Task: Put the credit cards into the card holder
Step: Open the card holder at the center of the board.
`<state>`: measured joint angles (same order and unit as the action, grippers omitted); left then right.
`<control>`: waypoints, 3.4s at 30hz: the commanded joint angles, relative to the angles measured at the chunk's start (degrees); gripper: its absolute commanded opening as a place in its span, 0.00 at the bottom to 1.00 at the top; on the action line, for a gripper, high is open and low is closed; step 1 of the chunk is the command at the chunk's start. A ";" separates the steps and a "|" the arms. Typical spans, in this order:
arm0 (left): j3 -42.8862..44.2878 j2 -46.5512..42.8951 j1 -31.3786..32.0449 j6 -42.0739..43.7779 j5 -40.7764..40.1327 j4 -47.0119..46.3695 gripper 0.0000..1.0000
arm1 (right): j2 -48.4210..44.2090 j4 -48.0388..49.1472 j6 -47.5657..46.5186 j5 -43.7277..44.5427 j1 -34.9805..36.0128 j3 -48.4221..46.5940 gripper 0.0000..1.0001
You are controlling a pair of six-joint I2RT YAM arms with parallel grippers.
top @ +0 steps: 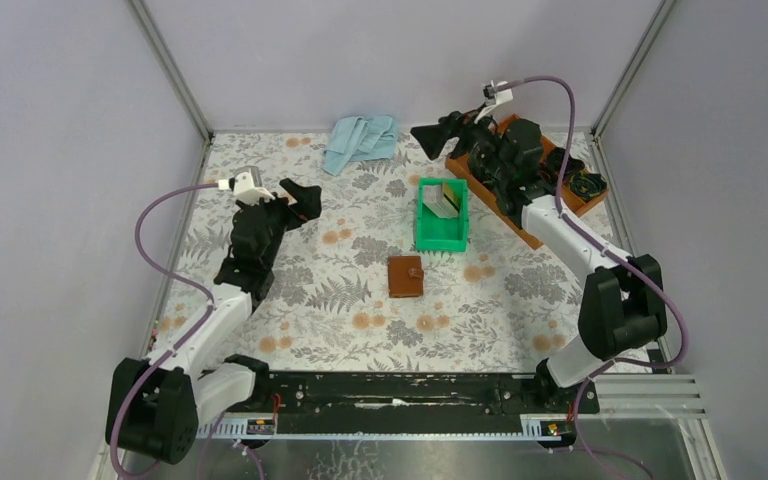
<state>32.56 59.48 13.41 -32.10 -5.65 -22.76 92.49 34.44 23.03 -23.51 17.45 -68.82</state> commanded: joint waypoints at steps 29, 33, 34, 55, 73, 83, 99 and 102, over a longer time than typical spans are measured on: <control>-0.61 9.18 28.01 -0.18 -15.28 10.72 0.90 | -10.75 -35.17 -8.04 44.95 19.68 9.16 0.66; -3.71 9.59 32.25 -2.15 -15.93 9.06 0.87 | -18.23 -35.73 -1.44 42.79 21.78 18.37 0.56; -4.25 9.77 33.33 -2.60 -16.12 8.55 0.86 | -19.85 -35.54 0.29 42.45 22.34 20.37 0.54; -4.41 23.21 40.32 -4.87 -18.70 1.19 0.66 | -10.87 -27.70 4.51 52.72 40.09 28.93 0.46; -3.25 27.99 40.34 -5.34 -19.49 -0.40 0.65 | -1.23 -24.74 -0.16 55.25 41.13 23.20 0.25; -3.79 28.32 40.36 -6.54 -19.67 -0.18 0.65 | 2.37 -22.79 -1.47 54.11 41.09 20.90 0.24; -3.92 29.04 40.33 -7.69 -19.66 0.18 0.64 | 5.54 -19.64 -2.75 57.28 41.04 21.17 0.24; -4.00 29.40 40.30 -8.01 -19.55 0.01 0.64 | 4.76 -18.85 -3.43 59.16 41.12 22.13 0.24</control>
<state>28.25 87.59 53.32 -39.51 -24.38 -20.91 98.32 12.10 20.97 31.44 58.13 -46.65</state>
